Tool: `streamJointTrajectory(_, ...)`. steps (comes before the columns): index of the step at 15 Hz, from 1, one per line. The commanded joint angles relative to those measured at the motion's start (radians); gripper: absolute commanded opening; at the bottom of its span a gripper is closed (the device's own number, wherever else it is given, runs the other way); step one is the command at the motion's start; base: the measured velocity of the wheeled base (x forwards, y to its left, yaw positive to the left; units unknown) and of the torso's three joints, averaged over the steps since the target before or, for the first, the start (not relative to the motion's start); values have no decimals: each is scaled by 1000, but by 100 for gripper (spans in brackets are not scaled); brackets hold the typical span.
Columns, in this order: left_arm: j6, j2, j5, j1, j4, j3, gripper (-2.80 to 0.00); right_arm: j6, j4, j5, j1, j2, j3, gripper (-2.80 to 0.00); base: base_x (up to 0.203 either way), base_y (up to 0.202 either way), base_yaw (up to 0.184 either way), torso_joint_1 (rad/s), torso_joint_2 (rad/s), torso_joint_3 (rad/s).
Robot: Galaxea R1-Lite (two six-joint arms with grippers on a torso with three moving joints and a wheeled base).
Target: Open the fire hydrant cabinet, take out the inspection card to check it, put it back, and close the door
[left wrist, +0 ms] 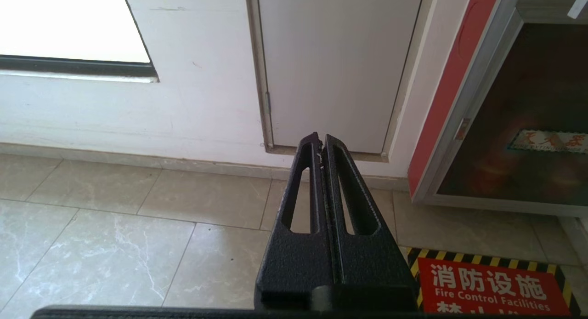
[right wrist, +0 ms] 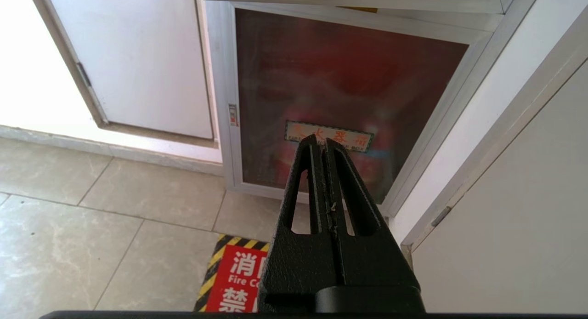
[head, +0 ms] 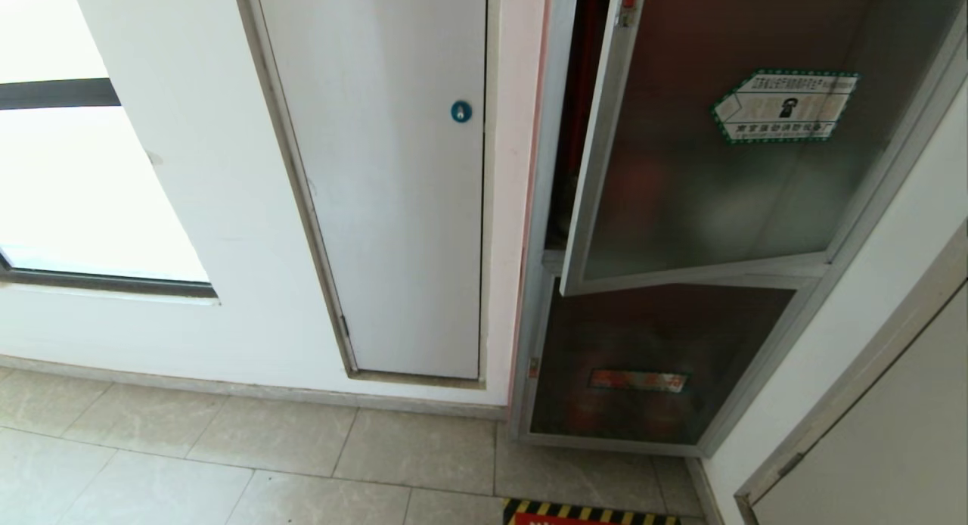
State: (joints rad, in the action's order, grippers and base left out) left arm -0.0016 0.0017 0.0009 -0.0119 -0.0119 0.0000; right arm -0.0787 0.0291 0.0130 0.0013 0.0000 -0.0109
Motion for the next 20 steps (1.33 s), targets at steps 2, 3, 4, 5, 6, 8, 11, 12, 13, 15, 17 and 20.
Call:
streamJointTrajectory(2, 0, 1, 1, 0, 0, 5, -280, -1, 0, 1, 0, 2, 0, -280, 29, 0, -1, 1, -1, 4)
streamJointTrajectory(3, 0, 1, 1, 0, 0, 5, -280, -1, 0, 1, 0, 2, 0, -280, 152, 0, -1, -10, -12, 1)
streamJointTrajectory(4, 0, 1, 1, 0, 0, 5, -280, -1, 0, 1, 0, 2, 0, -280, 183, 0, 0, 12, 3, -10)
streamJointTrajectory(5, 0, 1, 1, 0, 0, 5, -280, -1, 0, 1, 0, 2, 0, -280, 197, 0, 1, 33, 6, -7)
streamJointTrajectory(6, 0, 1, 1, 0, 0, 5, -280, -1, 0, 1, 0, 2, 0, -280, 204, 0, -1, 14, 1, 1)
streamJointTrajectory(8, 0, 1, 1, 0, 0, 4, -280, -1, 0, 1, 0, 2, 0, -280, 197, 0, 1, 5, 2, -2)
streamJointTrajectory(11, 0, 1, 1, 0, 0, 5, -280, -1, 0, 1, 0, 2, 0, -280, 197, 0, 0, 2, 4, 4)
streamJointTrajectory(12, 0, 1, 1, 0, 0, 3, -280, -1, -1, 1, 0, 2, 0, -280, 194, 0, 2, 4, 7, 2)
streamJointTrajectory(13, 0, 1, 1, 0, 0, 5, -280, -1, -2, 1, 0, 2, 0, -280, 197, 0, 0, 1, 6, 2)
streamJointTrajectory(15, 0, 1, 1, 0, 0, 4, -280, 0, -5, 1, 0, 2, 2, -280, 195, 0, 0, 3, 3, 2)
streamJointTrajectory(17, 0, 1, 1, 0, 0, 5, -280, 0, -5, 1, 0, 2, 2, -280, 195, 0, 0, 2, 0, 4)
streamJointTrajectory(20, 0, 1, 1, 0, 0, 5, -280, 0, -5, 1, 0, 2, 2, -280, 200, 0, 1, 2, 1, 4)
